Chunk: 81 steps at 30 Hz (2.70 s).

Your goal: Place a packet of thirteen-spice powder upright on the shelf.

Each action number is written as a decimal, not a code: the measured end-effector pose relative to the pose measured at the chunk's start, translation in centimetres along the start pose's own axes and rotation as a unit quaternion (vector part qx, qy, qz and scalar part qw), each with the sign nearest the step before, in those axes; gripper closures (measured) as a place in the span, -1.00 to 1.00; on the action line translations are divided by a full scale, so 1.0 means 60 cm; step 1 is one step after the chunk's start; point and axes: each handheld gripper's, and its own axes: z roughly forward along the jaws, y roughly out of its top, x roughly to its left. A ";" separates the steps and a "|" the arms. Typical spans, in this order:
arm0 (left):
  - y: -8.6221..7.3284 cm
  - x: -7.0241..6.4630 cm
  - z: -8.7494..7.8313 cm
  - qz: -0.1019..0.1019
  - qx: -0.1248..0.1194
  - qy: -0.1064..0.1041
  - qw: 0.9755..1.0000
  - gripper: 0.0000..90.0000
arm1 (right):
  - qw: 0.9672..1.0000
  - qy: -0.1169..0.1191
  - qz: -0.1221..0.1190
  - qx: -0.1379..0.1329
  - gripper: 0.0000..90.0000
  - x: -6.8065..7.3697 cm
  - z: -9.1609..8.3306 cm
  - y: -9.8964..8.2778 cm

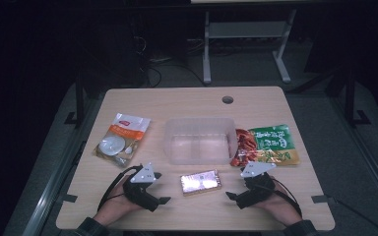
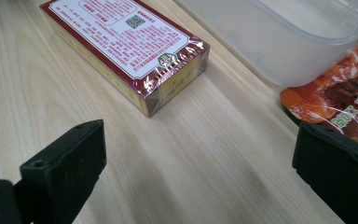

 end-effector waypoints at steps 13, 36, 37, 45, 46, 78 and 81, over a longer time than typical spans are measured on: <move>0.030 0.009 0.006 0.010 -0.013 -0.023 1.000 -0.72 | 1.000 0.021 0.009 0.000 -0.88 -0.007 -0.012 0.000; 0.080 0.012 0.075 0.044 0.024 -0.052 0.997 -0.72 | 0.999 0.042 0.021 0.007 -0.86 -0.011 -0.011 0.003; 0.080 0.012 0.075 0.044 0.024 -0.052 0.997 -0.72 | 0.999 0.042 0.021 0.007 -0.86 -0.011 -0.011 0.003; 0.090 0.004 0.100 0.066 0.046 -0.056 0.995 -0.71 | 0.999 0.047 0.012 0.006 -0.86 -0.012 -0.011 0.004; 0.091 0.003 0.103 0.063 0.044 -0.058 0.995 -0.70 | 0.999 0.049 0.015 0.009 -0.86 -0.011 -0.011 0.004; 0.088 -0.001 0.108 0.063 0.062 -0.068 0.994 -0.30 | 0.997 0.076 0.015 0.013 -0.70 -0.016 -0.017 0.010; 0.088 0.001 0.102 0.063 0.055 -0.070 0.994 -0.30 | 0.997 0.078 0.020 0.012 -0.70 -0.017 -0.018 0.010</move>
